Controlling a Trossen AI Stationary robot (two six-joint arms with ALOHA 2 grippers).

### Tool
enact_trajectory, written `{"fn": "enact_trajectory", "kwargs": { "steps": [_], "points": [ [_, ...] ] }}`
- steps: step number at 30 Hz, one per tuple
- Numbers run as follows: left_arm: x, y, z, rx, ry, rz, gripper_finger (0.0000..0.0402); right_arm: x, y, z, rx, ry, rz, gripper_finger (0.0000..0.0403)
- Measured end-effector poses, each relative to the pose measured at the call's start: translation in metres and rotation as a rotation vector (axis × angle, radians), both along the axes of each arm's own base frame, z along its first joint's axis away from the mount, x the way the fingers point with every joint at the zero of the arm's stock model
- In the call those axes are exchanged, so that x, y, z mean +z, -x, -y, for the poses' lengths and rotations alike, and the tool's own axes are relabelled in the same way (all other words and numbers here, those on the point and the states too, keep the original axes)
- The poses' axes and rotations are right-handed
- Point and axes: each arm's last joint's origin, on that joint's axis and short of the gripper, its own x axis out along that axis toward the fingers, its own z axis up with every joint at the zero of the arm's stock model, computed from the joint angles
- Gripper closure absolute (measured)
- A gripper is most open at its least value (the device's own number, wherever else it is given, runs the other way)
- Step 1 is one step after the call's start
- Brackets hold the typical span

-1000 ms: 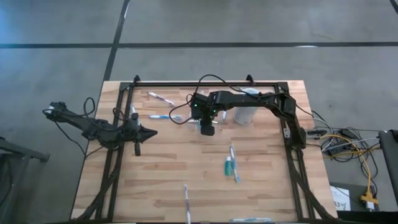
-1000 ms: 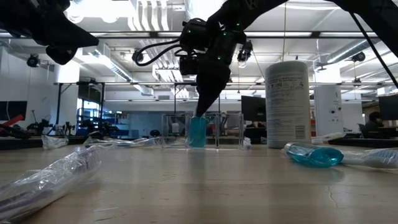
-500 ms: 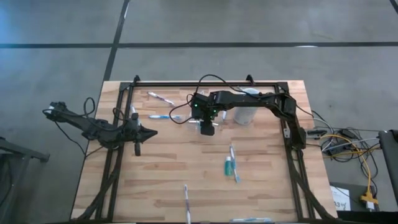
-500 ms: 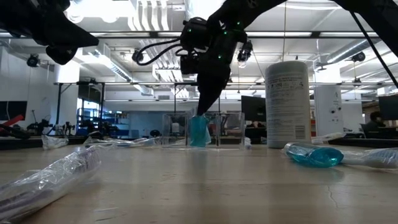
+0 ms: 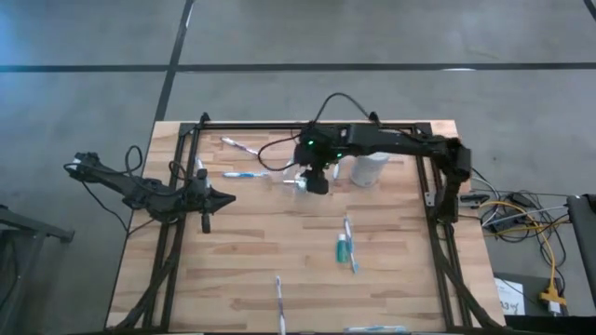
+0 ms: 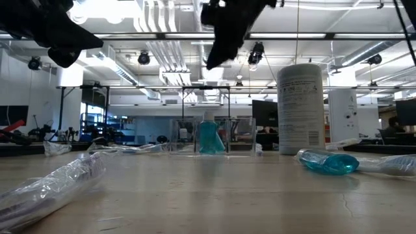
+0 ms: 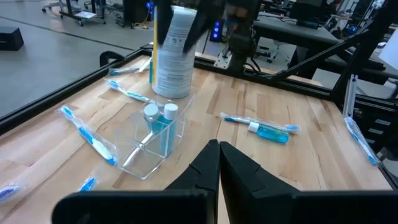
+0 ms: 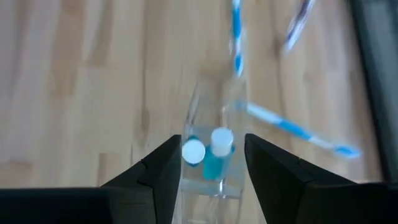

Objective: Pick & Place toothbrushing station
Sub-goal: Put the mouthwash into the transparent organizer

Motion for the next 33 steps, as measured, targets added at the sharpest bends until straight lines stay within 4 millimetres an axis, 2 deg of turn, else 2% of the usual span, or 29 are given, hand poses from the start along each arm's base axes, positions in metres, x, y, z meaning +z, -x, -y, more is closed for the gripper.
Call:
{"fn": "enact_trajectory", "kwargs": {
  "steps": [3, 5, 10, 16, 19, 21, 25, 27, 30, 33],
  "points": [
    [0.000, 0.000, 0.000, 0.000, 0.000, 0.000, 0.0388, 0.025, 0.014, -0.006, -0.001, 0.030, 0.109, 0.0237],
    [0.000, 0.000, 0.000, 0.002, 0.000, 0.001, 0.0388, 0.033, 0.020, -0.007, -0.055, 0.060, 0.143, 0.0241],
    [0.001, 0.000, 0.000, 0.015, 0.001, 0.014, 0.0388, 0.021, 0.020, -0.001, -0.111, 0.068, 0.079, 0.0242],
    [0.001, -0.001, 0.000, 0.015, 0.002, 0.015, 0.0387, 0.000, 0.016, -0.002, -0.075, 0.067, 0.038, 0.0235],
    [0.001, -0.001, 0.000, 0.015, 0.000, 0.011, 0.0388, 0.001, 0.017, -0.004, -0.021, 0.050, 0.106, 0.0240],
    [0.000, 0.000, 0.000, 0.014, -0.002, 0.006, 0.0388, 0.013, 0.022, -0.009, 0.018, 0.048, 0.213, 0.0250],
    [0.000, -0.001, 0.000, -0.003, 0.006, 0.001, 0.0388, 0.041, 0.047, -0.024, 0.075, 0.025, 0.412, 0.0286],
    [0.000, -0.001, 0.001, -0.006, 0.015, -0.002, 0.0387, 0.047, 0.065, -0.032, 0.087, -0.005, 0.475, 0.0308],
    [-0.001, -0.001, 0.001, -0.008, 0.016, -0.006, 0.0388, 0.047, 0.096, -0.046, 0.103, -0.032, 0.499, 0.0343],
    [-0.001, -0.001, 0.001, -0.009, 0.019, -0.003, 0.0388, 0.038, 0.126, -0.063, 0.112, -0.093, 0.501, 0.0375]
  ]
}}
